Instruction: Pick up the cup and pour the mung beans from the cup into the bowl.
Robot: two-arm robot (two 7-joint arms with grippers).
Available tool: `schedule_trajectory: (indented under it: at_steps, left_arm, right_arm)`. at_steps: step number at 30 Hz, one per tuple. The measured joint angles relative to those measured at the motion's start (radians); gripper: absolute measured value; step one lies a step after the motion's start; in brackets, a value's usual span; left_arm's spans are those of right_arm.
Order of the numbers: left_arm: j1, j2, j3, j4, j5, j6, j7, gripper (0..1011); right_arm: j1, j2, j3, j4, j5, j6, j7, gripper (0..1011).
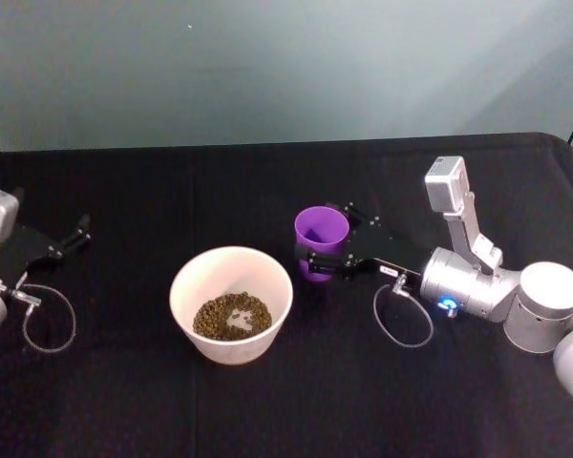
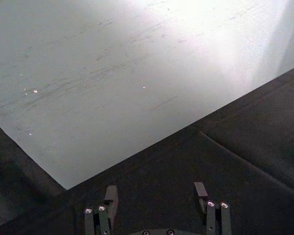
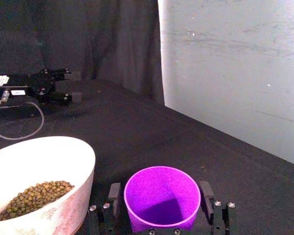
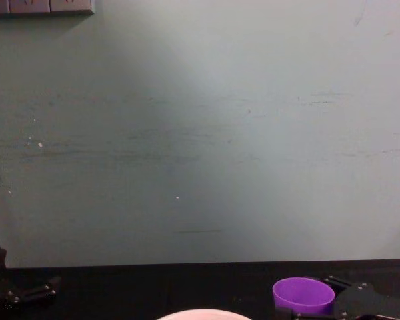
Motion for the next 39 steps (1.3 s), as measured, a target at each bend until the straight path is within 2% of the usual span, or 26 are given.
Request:
schedule_trajectory:
  at_steps: [3, 6, 7, 12, 15, 16, 19, 20, 21, 24, 26, 28, 29, 32, 33, 36, 39]
  left_arm:
    - [0.0, 0.0, 0.0, 0.0, 0.0, 0.0, 0.0, 1012]
    - [0.0, 0.0, 0.0, 0.0, 0.0, 0.0, 0.0, 1012]
    - [0.0, 0.0, 0.0, 0.0, 0.0, 0.0, 0.0, 1011]
    - [0.0, 0.0, 0.0, 0.0, 0.0, 0.0, 0.0, 1011]
    - [0.0, 0.0, 0.0, 0.0, 0.0, 0.0, 0.0, 1011]
    - [0.0, 0.0, 0.0, 0.0, 0.0, 0.0, 0.0, 1011]
    - [0.0, 0.0, 0.0, 0.0, 0.0, 0.0, 0.0, 1011]
    - [0.0, 0.0, 0.0, 0.0, 0.0, 0.0, 0.0, 1011]
    - [0.0, 0.0, 0.0, 0.0, 0.0, 0.0, 0.0, 1012]
    - [0.0, 0.0, 0.0, 0.0, 0.0, 0.0, 0.0, 1011]
    - [0.0, 0.0, 0.0, 0.0, 0.0, 0.0, 0.0, 1011]
    - [0.0, 0.0, 0.0, 0.0, 0.0, 0.0, 0.0, 1011]
    - [0.0, 0.0, 0.0, 0.0, 0.0, 0.0, 0.0, 1011]
    - [0.0, 0.0, 0.0, 0.0, 0.0, 0.0, 0.0, 1011]
    - [0.0, 0.0, 0.0, 0.0, 0.0, 0.0, 0.0, 1012]
    - [0.0, 0.0, 0.0, 0.0, 0.0, 0.0, 0.0, 1012]
    - [0.0, 0.0, 0.0, 0.0, 0.0, 0.0, 0.0, 1011]
  right_arm:
    - [-0.004, 0.001, 0.003, -0.008, 0.003, 0.001, -0.001, 1002]
    - [-0.031, 0.017, 0.022, -0.067, 0.036, 0.018, 0.0, 1003]
    - [-0.031, 0.017, 0.022, -0.067, 0.036, 0.018, 0.0, 1003]
    - [-0.082, 0.048, 0.061, -0.175, 0.096, 0.046, -0.018, 1003]
    - [-0.117, 0.06, 0.088, -0.236, 0.12, 0.057, -0.065, 1003]
    - [-0.138, 0.065, 0.102, -0.268, 0.125, 0.062, -0.098, 1002]
    - [-0.17, 0.068, 0.124, -0.314, 0.125, 0.075, -0.161, 1003]
    - [-0.195, 0.068, 0.14, -0.346, 0.12, 0.088, -0.218, 1002]
    - [-0.206, 0.067, 0.149, -0.361, 0.116, 0.094, -0.245, 1003]
    - [-0.24, 0.058, 0.175, -0.399, 0.092, 0.098, -0.332, 1003]
    - [-0.275, 0.038, 0.204, -0.43, 0.04, 0.085, -0.449, 1002]
    - [-0.287, 0.023, 0.216, -0.436, 0.009, 0.076, -0.511, 1003]
    - [-0.293, 0.01, 0.225, -0.436, -0.018, 0.069, -0.56, 1002]
    - [-0.297, -0.013, 0.235, -0.43, -0.071, 0.054, -0.642, 1003]
    - [-0.295, -0.031, 0.241, -0.415, -0.107, 0.045, -0.693, 1003]
    - [-0.284, -0.057, 0.25, -0.379, -0.156, 0.03, -0.763, 1003]
    - [-0.271, -0.075, 0.259, -0.347, -0.184, 0.019, -0.798, 1003]
